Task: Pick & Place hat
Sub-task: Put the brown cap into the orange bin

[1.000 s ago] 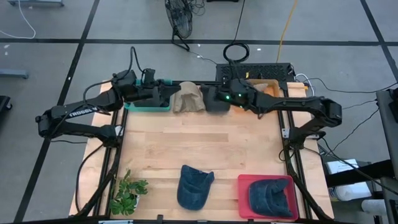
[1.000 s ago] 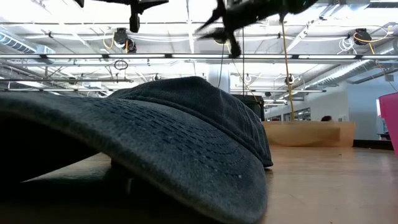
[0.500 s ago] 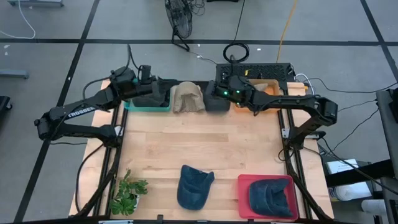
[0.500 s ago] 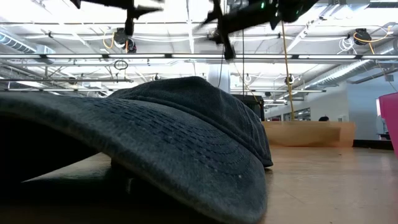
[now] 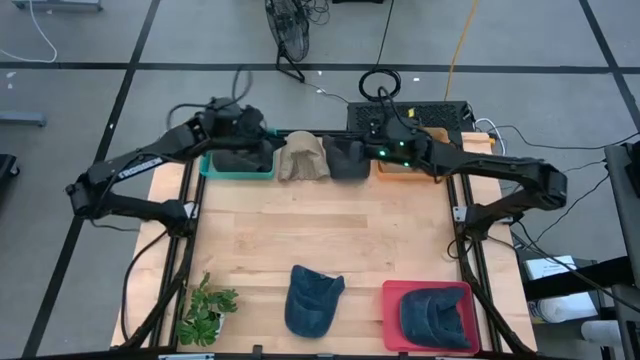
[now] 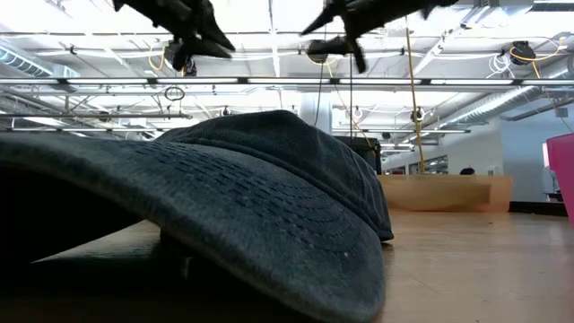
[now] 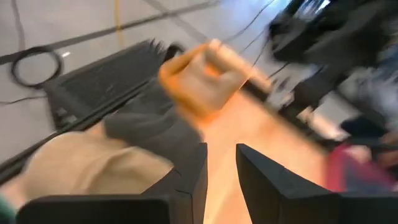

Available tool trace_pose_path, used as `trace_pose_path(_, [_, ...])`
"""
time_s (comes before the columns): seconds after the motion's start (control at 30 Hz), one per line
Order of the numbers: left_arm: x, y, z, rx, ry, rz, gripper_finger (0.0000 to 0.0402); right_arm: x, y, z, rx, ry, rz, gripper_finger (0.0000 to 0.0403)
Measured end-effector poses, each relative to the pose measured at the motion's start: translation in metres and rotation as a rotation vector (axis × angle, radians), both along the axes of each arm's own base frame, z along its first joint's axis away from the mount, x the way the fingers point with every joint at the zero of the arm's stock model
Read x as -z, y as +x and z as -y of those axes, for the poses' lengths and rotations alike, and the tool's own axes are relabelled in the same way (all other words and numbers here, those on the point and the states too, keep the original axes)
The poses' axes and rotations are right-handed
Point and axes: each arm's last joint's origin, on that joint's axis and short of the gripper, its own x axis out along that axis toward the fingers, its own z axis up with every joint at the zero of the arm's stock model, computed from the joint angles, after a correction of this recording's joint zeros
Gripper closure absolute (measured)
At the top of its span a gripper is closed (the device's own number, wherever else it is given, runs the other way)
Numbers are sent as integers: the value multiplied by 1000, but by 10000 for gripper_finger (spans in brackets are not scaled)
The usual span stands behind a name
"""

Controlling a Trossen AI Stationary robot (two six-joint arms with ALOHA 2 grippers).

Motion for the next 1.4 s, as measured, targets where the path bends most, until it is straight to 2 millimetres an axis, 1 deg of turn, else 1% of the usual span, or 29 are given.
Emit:
trace_pose_path(0.1, [9, 14, -11, 29, 26, -86, 309, -4, -14, -2, 41, -13, -63, 266])
trace_pose_path(0.2, [24, 30, -21, 95, -14, -174, 309, -15, -25, -6, 36, -46, -47, 266])
trace_pose_path(0.3, [37, 44, -28, 130, -26, -265, 309, -19, -30, -8, 29, -50, -35, 266])
trace_pose_path(0.4, [43, 57, -36, 117, 40, -343, 309, -20, -32, -9, 30, -49, -34, 266])
trace_pose_path(0.5, [54, 68, -47, 105, 69, -452, 303, -21, -34, -10, 27, -44, -38, 266])
trace_pose_path(0.63, [68, 79, -62, 74, 63, -580, 264, -20, -36, -15, 9, -33, -65, 266])
trace_pose_path(0.67, [74, 81, -65, 64, 65, -618, 252, -20, -36, -17, 4, -33, -67, 266])
trace_pose_path(0.77, [102, 85, -74, 36, 35, -758, 211, -20, -36, -19, -5, -32, -67, 266])
trace_pose_path(0.9, [132, 87, -85, 8, -52, -842, 167, -19, -35, -22, -11, -11, -65, 266])
trace_pose_path(1.0, [146, 89, -89, -2, -89, -876, 150, -19, -34, -26, -26, -9, -73, 266])
trace_pose_path(1.1, [150, 91, -90, -8, -95, -874, 149, -17, -33, -30, -42, -6, -84, 266])
trace_pose_path(1.17, [153, 94, -91, -7, -94, -853, 155, -16, -33, -32, -50, -2, -97, 266])
trace_pose_path(1.27, [155, 96, -92, -2, -94, -834, 170, -14, -33, -36, -63, 4, -122, 266])
trace_pose_path(1.4, [157, 95, -94, -45, -78, -869, 200, -14, -32, -37, -70, 3, -118, 266])
